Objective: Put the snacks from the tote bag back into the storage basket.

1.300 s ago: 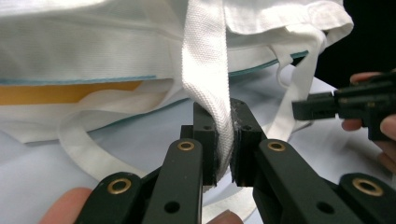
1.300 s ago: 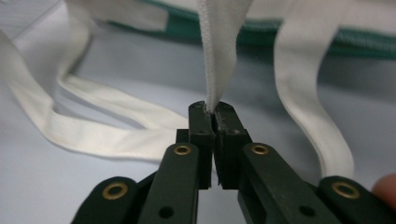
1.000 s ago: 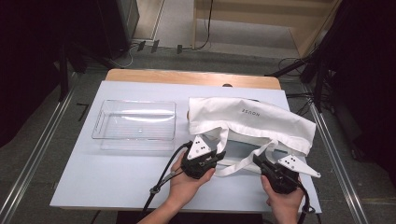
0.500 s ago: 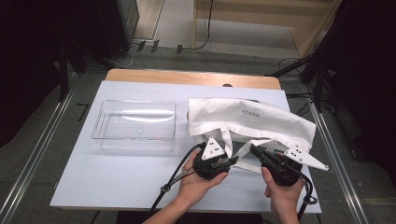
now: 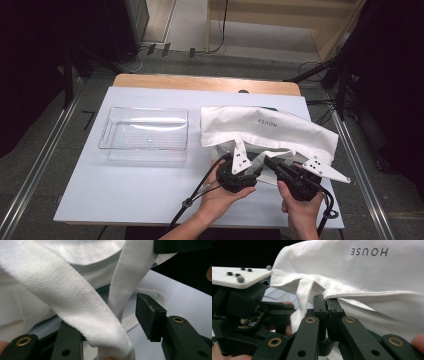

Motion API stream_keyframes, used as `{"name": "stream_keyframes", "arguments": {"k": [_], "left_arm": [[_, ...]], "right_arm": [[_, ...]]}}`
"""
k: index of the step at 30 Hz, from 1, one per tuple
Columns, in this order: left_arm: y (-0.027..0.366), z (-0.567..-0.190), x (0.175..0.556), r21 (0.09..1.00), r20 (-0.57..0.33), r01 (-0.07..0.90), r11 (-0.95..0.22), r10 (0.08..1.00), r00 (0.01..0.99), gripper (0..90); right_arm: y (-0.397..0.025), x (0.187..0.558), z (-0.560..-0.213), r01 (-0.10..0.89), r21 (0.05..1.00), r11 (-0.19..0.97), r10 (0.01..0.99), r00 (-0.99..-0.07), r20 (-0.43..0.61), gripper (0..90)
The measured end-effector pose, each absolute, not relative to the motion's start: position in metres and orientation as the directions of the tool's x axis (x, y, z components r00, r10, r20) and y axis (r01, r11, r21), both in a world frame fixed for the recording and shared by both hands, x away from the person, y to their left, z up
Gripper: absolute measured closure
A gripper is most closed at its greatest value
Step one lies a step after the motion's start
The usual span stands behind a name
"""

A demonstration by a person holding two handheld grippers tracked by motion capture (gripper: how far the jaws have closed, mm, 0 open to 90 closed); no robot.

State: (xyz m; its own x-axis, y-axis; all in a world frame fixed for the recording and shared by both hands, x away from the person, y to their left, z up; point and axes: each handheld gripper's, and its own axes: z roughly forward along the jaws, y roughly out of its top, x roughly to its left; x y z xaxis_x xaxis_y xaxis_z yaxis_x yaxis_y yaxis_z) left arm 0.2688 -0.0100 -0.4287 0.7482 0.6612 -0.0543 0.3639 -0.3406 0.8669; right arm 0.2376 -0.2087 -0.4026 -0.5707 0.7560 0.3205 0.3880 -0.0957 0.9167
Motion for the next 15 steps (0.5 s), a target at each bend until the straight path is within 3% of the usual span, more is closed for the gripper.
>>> {"name": "stream_keyframes", "arguments": {"k": [2,5,10,15], "left_arm": [[-0.012,-0.429,0.269,0.865,-0.035,0.352,-0.356,0.658,0.752,63.9],[-0.012,-0.427,0.268,0.873,-0.017,0.327,-0.362,0.647,0.762,86.7],[0.0,-0.414,0.275,0.882,-0.021,0.326,-0.34,0.663,0.748,89.2],[0.011,-0.401,0.282,0.895,-0.02,0.316,-0.315,0.679,0.734,89.3]], "right_arm": [[-0.209,0.236,-0.402,0.387,0.917,-0.098,0.751,-0.575,0.324,89.5],[-0.211,0.236,-0.402,0.381,0.919,-0.103,0.75,-0.578,0.323,88.8],[-0.22,0.23,-0.404,0.35,0.927,-0.138,0.79,-0.525,0.316,67.7],[-0.237,0.217,-0.42,0.354,0.924,-0.143,0.841,-0.449,0.302,63.6]]}}
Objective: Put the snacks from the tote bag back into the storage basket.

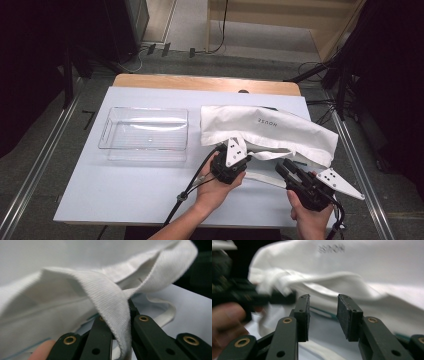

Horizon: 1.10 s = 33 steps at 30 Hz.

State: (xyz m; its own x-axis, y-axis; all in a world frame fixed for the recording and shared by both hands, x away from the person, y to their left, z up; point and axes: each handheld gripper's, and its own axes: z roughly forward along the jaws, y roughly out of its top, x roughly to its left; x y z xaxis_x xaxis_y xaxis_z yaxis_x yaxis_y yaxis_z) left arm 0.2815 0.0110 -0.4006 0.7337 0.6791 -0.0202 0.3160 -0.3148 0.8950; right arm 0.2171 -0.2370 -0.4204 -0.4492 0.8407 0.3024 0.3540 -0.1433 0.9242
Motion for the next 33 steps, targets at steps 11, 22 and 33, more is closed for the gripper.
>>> {"name": "stream_keyframes", "arguments": {"k": [11,22,33], "left_arm": [[0.023,-0.374,0.289,0.91,-0.036,0.306,-0.28,0.682,0.731,89.6],[0.032,-0.361,0.302,0.922,-0.055,0.305,-0.239,0.699,0.713,89.6],[0.042,-0.349,0.321,0.928,-0.094,0.322,-0.187,0.719,0.689,89.5]], "right_arm": [[-0.255,0.229,-0.459,0.451,0.876,-0.167,0.938,-0.202,0.283,40.7],[-0.245,0.252,-0.47,0.506,0.799,-0.326,0.909,-0.065,0.412,18.6],[-0.252,0.228,-0.464,0.468,0.827,-0.312,0.94,0.025,0.34,21.2]]}}
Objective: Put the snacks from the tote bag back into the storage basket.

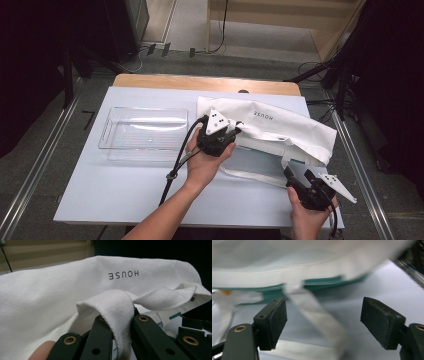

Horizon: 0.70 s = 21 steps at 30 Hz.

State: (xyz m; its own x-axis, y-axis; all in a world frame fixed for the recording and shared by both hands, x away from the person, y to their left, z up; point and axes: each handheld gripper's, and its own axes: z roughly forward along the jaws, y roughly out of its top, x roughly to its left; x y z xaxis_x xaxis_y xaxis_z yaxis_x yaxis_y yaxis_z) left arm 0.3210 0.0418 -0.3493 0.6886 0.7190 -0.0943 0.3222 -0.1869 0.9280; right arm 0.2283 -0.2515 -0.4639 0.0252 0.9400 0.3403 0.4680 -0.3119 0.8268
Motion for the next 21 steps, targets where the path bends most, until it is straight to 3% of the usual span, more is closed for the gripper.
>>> {"name": "stream_keyframes", "arguments": {"k": [5,9,10,12,13,17,21], "left_arm": [[0.041,-0.344,0.323,0.93,-0.09,0.315,-0.187,0.716,0.692,89.5],[0.042,-0.344,0.324,0.93,-0.099,0.32,-0.181,0.714,0.694,89.5],[0.042,-0.344,0.324,0.93,-0.097,0.319,-0.184,0.712,0.695,89.5],[0.044,-0.343,0.324,0.93,-0.09,0.315,-0.191,0.711,0.697,89.5],[0.045,-0.343,0.324,0.931,-0.091,0.313,-0.186,0.713,0.696,89.5],[0.053,-0.338,0.328,0.939,-0.118,0.315,-0.136,0.733,0.67,89.4],[0.055,-0.329,0.334,0.942,-0.096,0.303,-0.146,0.746,0.659,89.4]], "right_arm": [[-0.266,0.23,-0.461,0.443,0.815,-0.373,0.922,0.077,0.379,16.7],[-0.271,0.253,-0.457,0.491,0.79,-0.366,0.898,-0.037,0.439,17.7],[-0.271,0.257,-0.456,0.488,0.791,-0.369,0.893,-0.052,0.448,22.4],[-0.271,0.258,-0.453,0.455,0.811,-0.367,0.89,-0.08,0.448,43.3],[-0.27,0.256,-0.451,0.432,0.824,-0.366,0.89,-0.097,0.446,46.9],[-0.263,0.25,-0.441,0.355,0.892,-0.278,0.922,-0.161,0.352,76.6],[-0.266,0.247,-0.436,0.367,0.903,-0.224,0.929,-0.2,0.312,87.0]]}}
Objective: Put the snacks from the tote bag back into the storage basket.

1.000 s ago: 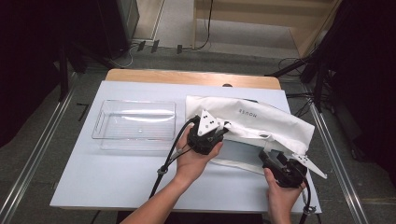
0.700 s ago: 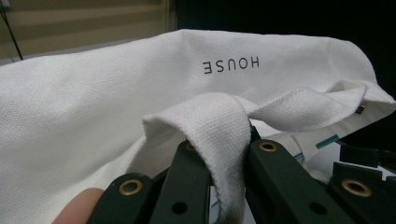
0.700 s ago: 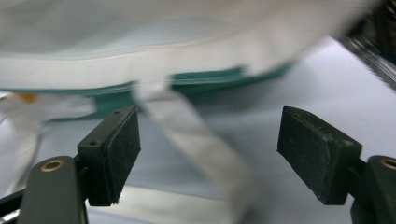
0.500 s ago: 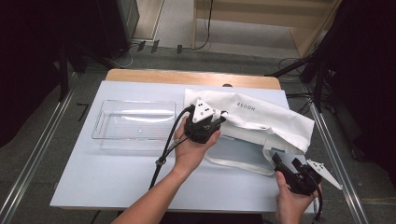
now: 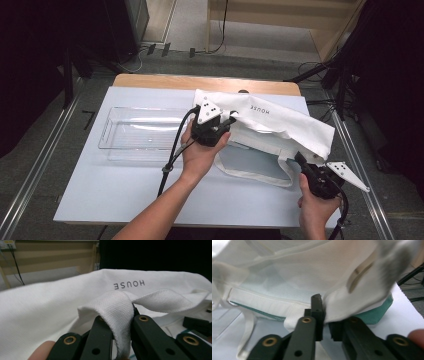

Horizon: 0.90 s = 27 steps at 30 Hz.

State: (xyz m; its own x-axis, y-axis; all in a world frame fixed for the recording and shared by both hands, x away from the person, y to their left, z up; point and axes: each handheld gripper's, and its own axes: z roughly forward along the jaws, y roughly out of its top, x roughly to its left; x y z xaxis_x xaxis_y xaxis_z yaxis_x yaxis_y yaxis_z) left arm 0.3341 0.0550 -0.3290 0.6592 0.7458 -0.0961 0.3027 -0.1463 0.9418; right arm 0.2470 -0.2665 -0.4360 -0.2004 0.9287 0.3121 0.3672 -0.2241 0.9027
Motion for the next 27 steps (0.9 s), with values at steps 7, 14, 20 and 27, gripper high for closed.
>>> {"name": "stream_keyframes", "arguments": {"k": [7,14,20,27], "left_arm": [[0.058,-0.305,0.346,0.949,-0.06,0.274,-0.156,0.764,0.643,89.6],[0.064,-0.302,0.367,0.941,-0.117,0.322,-0.105,0.792,0.6,89.7],[0.057,-0.304,0.364,0.941,-0.106,0.312,-0.128,0.766,0.634,89.6],[0.051,-0.304,0.36,0.944,-0.099,0.299,-0.14,0.744,0.661,89.4]], "right_arm": [[-0.283,0.239,-0.431,0.396,0.908,-0.139,0.926,-0.274,0.262,88.0],[-0.307,0.238,-0.436,0.4,0.909,-0.113,0.939,-0.257,0.229,89.0],[-0.315,0.238,-0.434,0.368,0.916,-0.16,0.956,-0.173,0.236,74.8],[-0.306,0.21,-0.403,0.204,0.964,-0.172,0.955,-0.207,0.214,36.4]]}}
